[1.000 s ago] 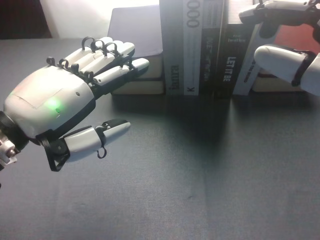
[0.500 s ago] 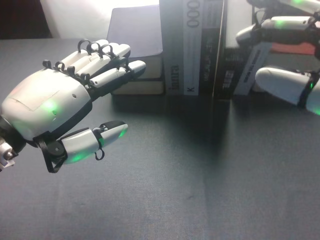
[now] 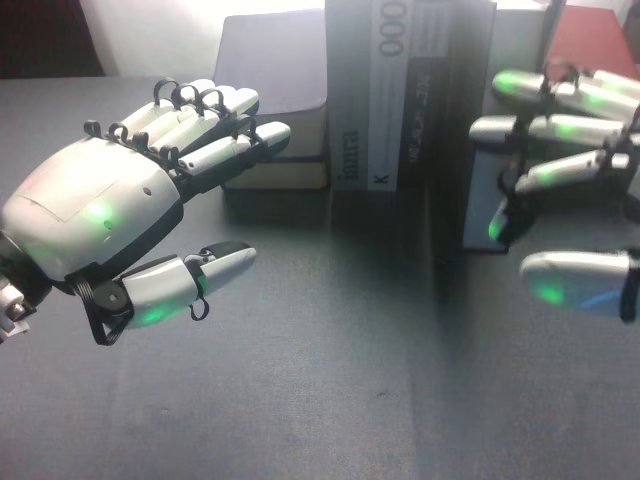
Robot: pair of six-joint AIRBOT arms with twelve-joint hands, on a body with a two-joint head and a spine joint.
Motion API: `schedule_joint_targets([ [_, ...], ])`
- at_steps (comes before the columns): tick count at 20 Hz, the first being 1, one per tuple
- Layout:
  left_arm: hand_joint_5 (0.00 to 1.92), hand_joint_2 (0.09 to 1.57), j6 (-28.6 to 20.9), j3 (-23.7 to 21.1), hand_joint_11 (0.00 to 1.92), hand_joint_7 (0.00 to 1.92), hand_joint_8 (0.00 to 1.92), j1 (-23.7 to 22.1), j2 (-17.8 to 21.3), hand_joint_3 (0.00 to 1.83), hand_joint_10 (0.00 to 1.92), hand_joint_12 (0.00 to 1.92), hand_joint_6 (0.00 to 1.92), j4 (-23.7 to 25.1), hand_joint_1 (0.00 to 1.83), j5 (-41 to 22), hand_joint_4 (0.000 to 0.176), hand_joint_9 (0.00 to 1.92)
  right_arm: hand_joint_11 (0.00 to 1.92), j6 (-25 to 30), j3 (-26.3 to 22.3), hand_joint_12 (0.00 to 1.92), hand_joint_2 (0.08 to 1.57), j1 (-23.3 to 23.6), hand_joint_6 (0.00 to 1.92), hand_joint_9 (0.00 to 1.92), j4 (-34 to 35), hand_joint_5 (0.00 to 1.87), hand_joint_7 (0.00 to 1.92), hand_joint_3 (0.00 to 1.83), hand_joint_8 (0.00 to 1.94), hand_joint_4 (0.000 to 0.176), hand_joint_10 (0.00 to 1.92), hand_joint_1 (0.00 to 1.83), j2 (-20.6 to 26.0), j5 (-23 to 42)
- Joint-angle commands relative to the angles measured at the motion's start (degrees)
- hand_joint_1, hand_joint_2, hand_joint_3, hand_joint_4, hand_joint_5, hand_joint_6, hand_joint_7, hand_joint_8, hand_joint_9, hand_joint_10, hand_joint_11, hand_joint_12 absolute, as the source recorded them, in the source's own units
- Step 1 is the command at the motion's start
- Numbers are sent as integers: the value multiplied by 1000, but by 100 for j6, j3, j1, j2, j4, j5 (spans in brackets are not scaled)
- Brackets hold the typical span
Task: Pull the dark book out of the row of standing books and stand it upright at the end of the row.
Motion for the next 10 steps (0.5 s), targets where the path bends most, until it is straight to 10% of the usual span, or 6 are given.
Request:
schedule_joint_targets([
  [1,165,1349,25,-34,0,0,0,-53,23,4,0,0,0,28,430,-748,58,0,0,142,-4,1921,1295,36,551,0,26,785,321,0,19,0,0,0,22,719],
  [5,177,1345,25,-33,0,0,0,-47,22,0,0,0,7,15,504,-763,56,0,0,501,3,1921,1330,35,639,65,-208,554,366,5,19,0,60,0,45,913],
  [10,186,1345,24,-36,0,4,0,-27,21,3,0,0,6,0,489,-792,50,0,0,663,-5,1847,1364,-8,840,0,-212,330,506,2,82,0,947,243,149,1418],
])
